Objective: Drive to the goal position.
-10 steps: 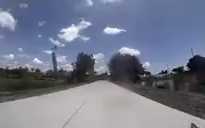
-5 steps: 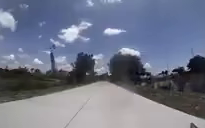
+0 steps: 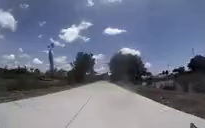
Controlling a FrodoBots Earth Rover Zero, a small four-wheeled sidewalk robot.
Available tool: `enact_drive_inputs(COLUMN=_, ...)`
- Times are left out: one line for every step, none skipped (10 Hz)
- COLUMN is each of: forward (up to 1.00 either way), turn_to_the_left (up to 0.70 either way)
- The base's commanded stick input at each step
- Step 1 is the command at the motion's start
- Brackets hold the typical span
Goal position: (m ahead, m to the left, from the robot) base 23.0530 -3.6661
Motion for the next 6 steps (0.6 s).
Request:
enact_drive_inputs(forward=0.85, turn_to_the_left=0.0)
enact_drive_inputs(forward=0.85, turn_to_the_left=0.0)
enact_drive_inputs(forward=0.85, turn_to_the_left=0.0)
enact_drive_inputs(forward=0.85, turn_to_the_left=0.0)
enact_drive_inputs(forward=0.85, turn_to_the_left=0.0)
enact_drive_inputs(forward=0.85, turn_to_the_left=0.0)
